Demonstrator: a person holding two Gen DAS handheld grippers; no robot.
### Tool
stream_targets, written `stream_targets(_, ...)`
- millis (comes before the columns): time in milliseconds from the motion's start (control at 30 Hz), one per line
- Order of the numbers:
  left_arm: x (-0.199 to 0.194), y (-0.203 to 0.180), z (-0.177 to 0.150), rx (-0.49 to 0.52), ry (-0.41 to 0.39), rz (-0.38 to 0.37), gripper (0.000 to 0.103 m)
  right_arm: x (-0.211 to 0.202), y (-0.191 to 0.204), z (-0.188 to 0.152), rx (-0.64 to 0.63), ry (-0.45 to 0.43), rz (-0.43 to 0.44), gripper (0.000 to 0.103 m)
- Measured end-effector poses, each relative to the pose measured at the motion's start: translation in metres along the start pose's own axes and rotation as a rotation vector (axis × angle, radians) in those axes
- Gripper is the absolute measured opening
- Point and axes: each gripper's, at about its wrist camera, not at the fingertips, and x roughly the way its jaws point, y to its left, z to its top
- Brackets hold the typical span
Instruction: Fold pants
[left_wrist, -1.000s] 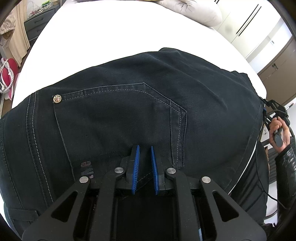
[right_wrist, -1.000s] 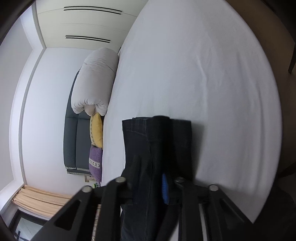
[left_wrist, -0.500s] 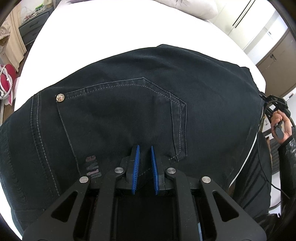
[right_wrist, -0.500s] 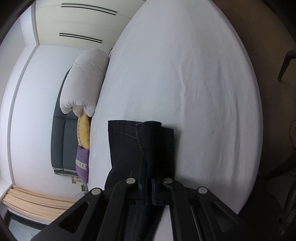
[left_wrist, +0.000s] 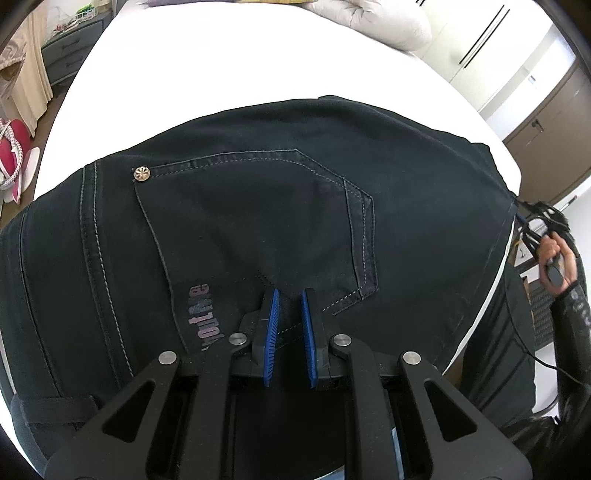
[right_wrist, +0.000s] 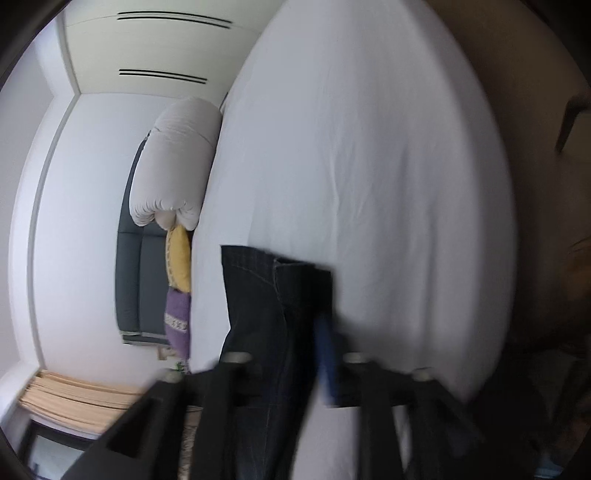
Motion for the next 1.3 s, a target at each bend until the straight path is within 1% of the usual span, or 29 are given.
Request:
stream_targets(33,0.0,0.001,-0.002,-0.002,-0.007,-0.003,0.013,-0.008,0.006,-0.003,-0.023,0.0,-0.006,0.052)
stream_targets(100,-0.001,0.005,-0.005,-0.006,-0.017,-0.013,0.013,-0.017,0.03,-0.023,-0.126,0.093,0.041,0.051)
stream_targets(167,-0.002,0.007,-0.008,-0.011,-0.024,-0.023,0.013,-0.015,0.056,-0.063,-0.227,0.243,0.08,0.051)
stream_targets(233,-0.003,0.011,-0.011,-0.013,-0.031,-0.03,0.013,-0.008,0.074,-0.113,-0.293,0.398,0.137,0.05)
stream_targets(267,-0.004,0.012,-0.012,-0.015,-0.035,-0.032,0.013,-0.004,0.08,-0.137,-0.307,0.452,0.158,0.05)
stream_targets(333,-0.005,0.014,-0.014,-0.018,-0.043,-0.034,0.013,0.008,0.084,-0.174,-0.28,0.544,0.211,0.05)
stream_targets(367,-0.006,0.015,-0.016,-0.017,-0.046,-0.034,0.013,0.02,0.084,-0.197,-0.253,0.612,0.234,0.049)
stream_targets(400,-0.007,0.015,-0.016,-0.016,-0.046,-0.034,0.013,0.027,0.084,-0.209,-0.248,0.643,0.228,0.047)
stream_targets(467,-0.01,0.016,-0.017,-0.016,-0.046,-0.036,0.013,0.044,0.079,-0.237,-0.231,0.71,0.195,0.047)
stream_targets(533,-0.012,0.018,-0.018,-0.02,-0.049,-0.043,0.013,0.055,0.073,-0.254,-0.214,0.772,0.158,0.044)
stream_targets(567,-0.013,0.02,-0.019,-0.025,-0.051,-0.047,0.013,0.059,0.068,-0.262,-0.207,0.794,0.14,0.044)
stream_targets(667,-0.014,0.022,-0.019,-0.028,-0.057,-0.05,0.013,0.065,0.062,-0.272,-0.197,0.829,0.109,0.044)
stream_targets(767,-0.015,0.022,-0.02,-0.027,-0.057,-0.05,0.013,0.073,0.062,-0.275,-0.193,0.843,0.108,0.044)
stream_targets(900,-0.016,0.02,-0.019,-0.018,-0.053,-0.041,0.013,0.089,0.068,-0.28,-0.199,0.837,0.107,0.044)
stream_targets(967,-0.018,0.018,-0.018,-0.009,-0.05,-0.033,0.013,0.095,0.074,-0.285,-0.22,0.85,0.124,0.043)
stream_targets(1000,-0.018,0.017,-0.018,-0.007,-0.049,-0.031,0.013,0.095,0.075,-0.287,-0.232,0.856,0.127,0.04)
stream_targets(1067,-0.02,0.016,-0.019,0.0,-0.048,-0.025,0.013,0.099,0.077,-0.295,-0.273,0.866,0.116,0.014)
stream_targets(1100,-0.021,0.016,-0.019,0.003,-0.047,-0.021,0.013,0.102,0.077,-0.3,-0.308,0.871,0.085,0.005)
stream_targets(1133,-0.022,0.016,-0.02,0.008,-0.045,-0.016,0.013,0.102,0.078,-0.299,-0.318,0.872,0.069,0.004)
stream_targets(1233,-0.026,0.016,-0.024,0.025,-0.04,-0.01,0.013,0.099,0.068,-0.296,-0.287,0.888,0.076,0.003)
stream_targets(1300,-0.029,0.016,-0.027,0.035,-0.035,-0.013,0.013,0.094,0.064,-0.296,-0.299,0.889,0.07,0.003)
